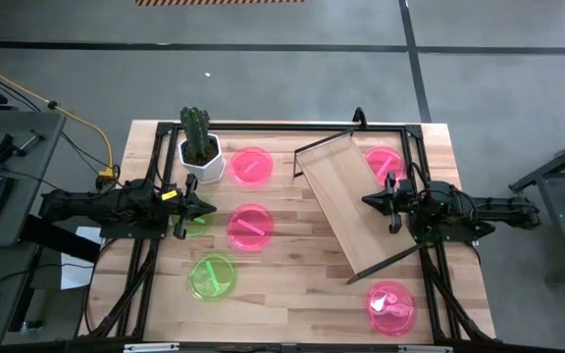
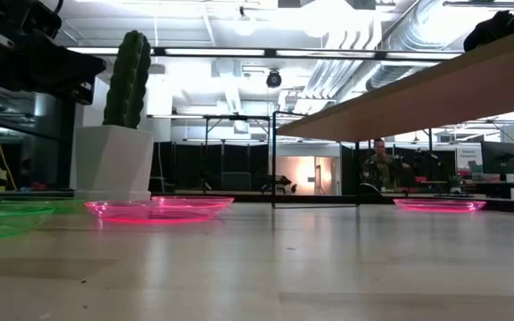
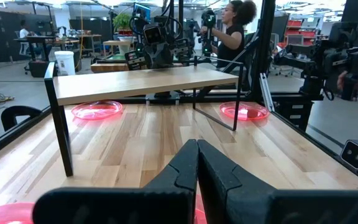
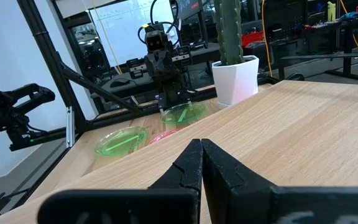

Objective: Place and stack plates onto a shelf

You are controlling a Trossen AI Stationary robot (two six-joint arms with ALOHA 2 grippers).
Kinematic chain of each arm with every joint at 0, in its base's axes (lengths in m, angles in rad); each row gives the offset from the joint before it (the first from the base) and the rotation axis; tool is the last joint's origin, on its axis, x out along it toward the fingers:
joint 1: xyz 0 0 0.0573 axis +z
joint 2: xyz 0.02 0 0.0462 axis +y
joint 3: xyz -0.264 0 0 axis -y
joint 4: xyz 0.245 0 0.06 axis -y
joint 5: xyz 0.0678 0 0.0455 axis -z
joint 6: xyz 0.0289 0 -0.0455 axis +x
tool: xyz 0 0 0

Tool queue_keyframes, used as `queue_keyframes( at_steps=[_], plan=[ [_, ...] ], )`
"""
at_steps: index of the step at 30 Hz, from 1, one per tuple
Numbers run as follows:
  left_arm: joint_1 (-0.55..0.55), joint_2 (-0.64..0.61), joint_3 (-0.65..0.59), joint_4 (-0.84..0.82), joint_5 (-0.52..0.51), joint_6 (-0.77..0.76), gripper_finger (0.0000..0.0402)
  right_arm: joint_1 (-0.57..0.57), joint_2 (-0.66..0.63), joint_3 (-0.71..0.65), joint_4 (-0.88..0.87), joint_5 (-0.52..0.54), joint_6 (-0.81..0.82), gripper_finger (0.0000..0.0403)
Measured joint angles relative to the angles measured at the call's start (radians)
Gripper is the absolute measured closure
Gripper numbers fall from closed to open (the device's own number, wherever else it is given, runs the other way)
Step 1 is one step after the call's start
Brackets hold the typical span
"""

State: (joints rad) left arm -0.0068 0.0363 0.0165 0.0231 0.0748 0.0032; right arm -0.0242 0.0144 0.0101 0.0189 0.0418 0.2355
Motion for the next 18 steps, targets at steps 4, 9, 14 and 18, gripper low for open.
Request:
queue_keyframes(
  at_steps=[4, 9, 14, 18],
  plan=[
    [0.000, 0.000, 0.000, 0.000, 0.000, 0.000, 0.0402, 0.000, 0.000, 0.000, 0.002, 0.004, 0.000, 0.0403],
    [0.000, 0.000, 0.000, 0.000, 0.000, 0.000, 0.0401, 0.000, 0.001, 0.000, 0.083, 0.070, 0.094, 0.0403],
    [0.000, 0.000, 0.000, 0.000, 0.000, 0.000, 0.0402, 0.000, 0.000, 0.000, 0.343, 0.276, 0.068, 0.0403],
    [0.000, 0.000, 0.000, 0.000, 0.000, 0.000, 0.0401, 0.000, 0.000, 0.000, 0.563, 0.416, -0.031, 0.0403]
  ],
)
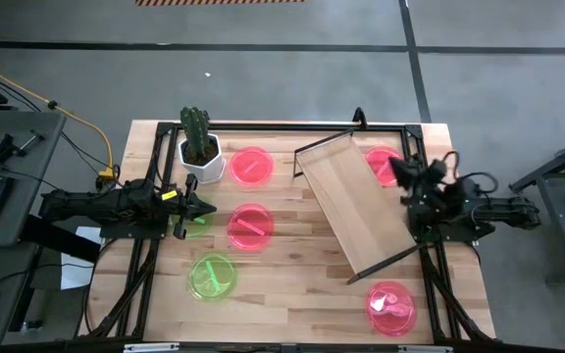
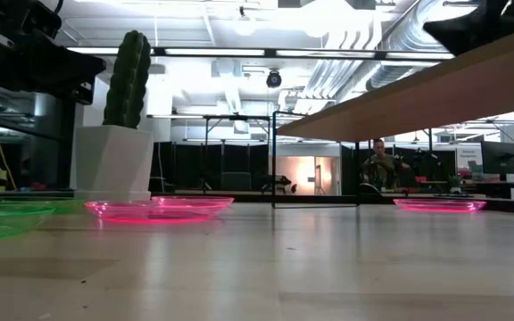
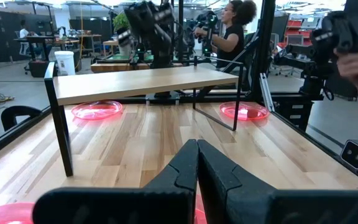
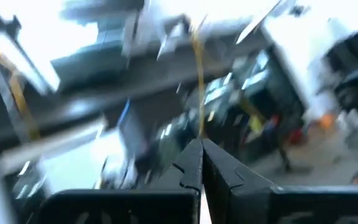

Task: Place and stack plates onto a shelf
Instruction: Put the pink plate on the shelf

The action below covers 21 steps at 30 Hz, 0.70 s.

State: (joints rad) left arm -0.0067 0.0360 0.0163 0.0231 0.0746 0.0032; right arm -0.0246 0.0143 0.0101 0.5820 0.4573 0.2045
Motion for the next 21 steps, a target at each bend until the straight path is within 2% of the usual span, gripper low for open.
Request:
queue_keyframes(
  at_steps=[3, 5, 7, 10, 14, 17, 21],
  plan=[
    [0.000, 0.000, 0.000, 0.000, 0.000, 0.000, 0.0401, 0.000, 0.000, 0.000, 0.134, 0.033, -0.025, 0.0403],
    [0.000, 0.000, 0.000, 0.000, 0.000, 0.000, 0.0401, -0.002, 0.005, 0.015, 0.139, 0.068, -0.101, 0.0403],
    [0.000, 0.000, 0.000, 0.000, 0.000, 0.000, 0.0402, -0.002, 0.032, 0.076, 0.018, 0.213, -0.123, 0.0403],
    [0.000, 0.000, 0.000, 0.000, 0.000, 0.000, 0.0402, -0.016, 0.139, 0.244, -0.205, 0.477, -0.164, 0.0403],
    [0.000, 0.000, 0.000, 0.000, 0.000, 0.000, 0.0401, -0.083, 0.348, 0.489, -0.402, 0.654, -0.258, 0.0402],
    [0.000, 0.000, 0.000, 0.000, 0.000, 0.000, 0.0402, -0.153, 0.489, 0.637, -0.573, 0.661, -0.208, 0.0399],
    [0.000, 0.000, 0.000, 0.000, 0.000, 0.000, 0.0401, -0.283, 0.649, 0.785, -0.824, 0.586, -0.057, 0.0384]
  ],
)
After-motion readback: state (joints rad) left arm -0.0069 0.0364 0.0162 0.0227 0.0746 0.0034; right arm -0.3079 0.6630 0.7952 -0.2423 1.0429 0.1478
